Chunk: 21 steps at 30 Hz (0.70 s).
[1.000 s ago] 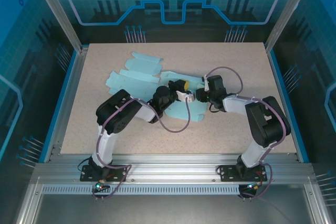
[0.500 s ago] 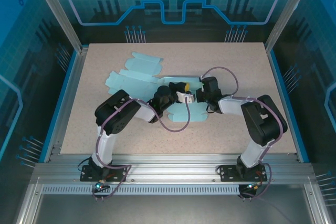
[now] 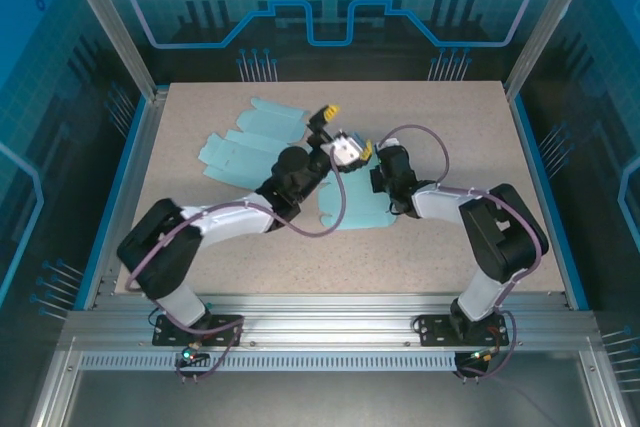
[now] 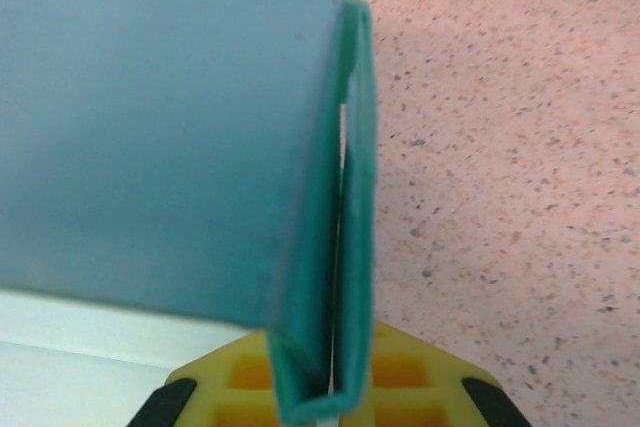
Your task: Fold the paper box
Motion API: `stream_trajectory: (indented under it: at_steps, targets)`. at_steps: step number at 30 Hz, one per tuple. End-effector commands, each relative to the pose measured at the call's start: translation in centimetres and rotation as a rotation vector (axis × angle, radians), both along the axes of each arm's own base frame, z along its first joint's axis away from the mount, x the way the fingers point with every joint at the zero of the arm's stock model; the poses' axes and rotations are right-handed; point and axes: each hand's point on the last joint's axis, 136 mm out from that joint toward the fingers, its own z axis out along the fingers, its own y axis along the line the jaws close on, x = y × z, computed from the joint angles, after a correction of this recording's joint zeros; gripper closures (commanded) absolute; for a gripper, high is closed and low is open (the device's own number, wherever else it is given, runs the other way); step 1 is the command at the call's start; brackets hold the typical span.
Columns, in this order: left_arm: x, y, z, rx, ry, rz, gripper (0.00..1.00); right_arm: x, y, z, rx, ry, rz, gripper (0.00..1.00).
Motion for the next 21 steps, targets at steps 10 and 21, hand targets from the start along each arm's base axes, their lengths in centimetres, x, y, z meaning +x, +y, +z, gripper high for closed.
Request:
stream_trajectory:
  at_steps: [10,21]
  targets:
    - [1.7,9.9,-3.8,-0.516,0.813,0.291,0.01,-2.5,-0.4,3.5,0.099,-0.088,-0.001,1.0]
    - [0.2,9.6,-6.4,-0.687,1.017,0.084,0.01,-4.5,-0.1,6.4,0.211,-0.121,0.029,1.0]
